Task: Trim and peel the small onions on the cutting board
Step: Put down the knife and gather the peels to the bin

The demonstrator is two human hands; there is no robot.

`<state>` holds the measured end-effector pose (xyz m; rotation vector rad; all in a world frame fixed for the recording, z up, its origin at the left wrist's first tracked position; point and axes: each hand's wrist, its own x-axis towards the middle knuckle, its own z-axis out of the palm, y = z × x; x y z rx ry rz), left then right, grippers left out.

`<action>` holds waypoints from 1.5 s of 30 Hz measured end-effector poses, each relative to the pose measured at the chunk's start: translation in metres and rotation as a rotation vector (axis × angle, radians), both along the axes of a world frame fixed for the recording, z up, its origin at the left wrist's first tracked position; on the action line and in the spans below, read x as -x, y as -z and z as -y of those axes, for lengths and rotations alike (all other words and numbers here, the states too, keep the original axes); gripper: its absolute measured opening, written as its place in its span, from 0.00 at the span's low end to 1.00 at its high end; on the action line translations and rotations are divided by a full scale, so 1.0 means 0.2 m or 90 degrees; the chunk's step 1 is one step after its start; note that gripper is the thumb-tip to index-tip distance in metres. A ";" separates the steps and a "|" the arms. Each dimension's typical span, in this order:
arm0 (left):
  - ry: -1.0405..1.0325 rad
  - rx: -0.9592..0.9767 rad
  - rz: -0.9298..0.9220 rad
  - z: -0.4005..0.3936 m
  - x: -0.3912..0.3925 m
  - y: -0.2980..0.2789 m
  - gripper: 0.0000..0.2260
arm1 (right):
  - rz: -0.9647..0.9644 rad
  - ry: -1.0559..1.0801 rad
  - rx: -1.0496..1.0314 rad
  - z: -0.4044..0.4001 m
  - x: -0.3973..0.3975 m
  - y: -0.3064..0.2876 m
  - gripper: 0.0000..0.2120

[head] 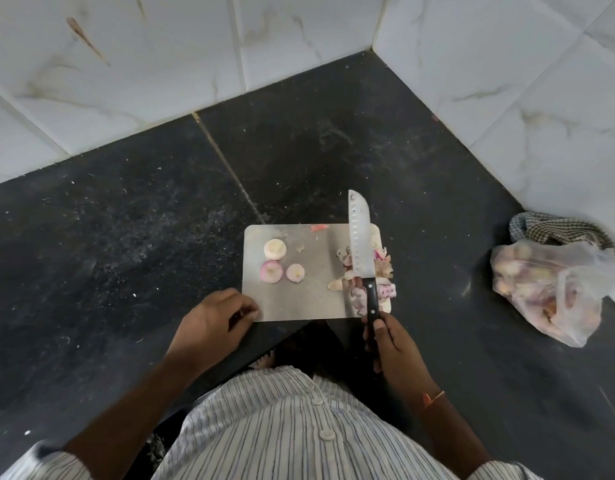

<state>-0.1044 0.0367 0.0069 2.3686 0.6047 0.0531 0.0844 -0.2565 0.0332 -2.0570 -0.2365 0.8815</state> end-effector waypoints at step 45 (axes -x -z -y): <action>0.079 0.054 0.013 0.49 -0.50 0.00 0.20 | 0.619 -0.582 0.046 0.00 -0.66 0.30 0.61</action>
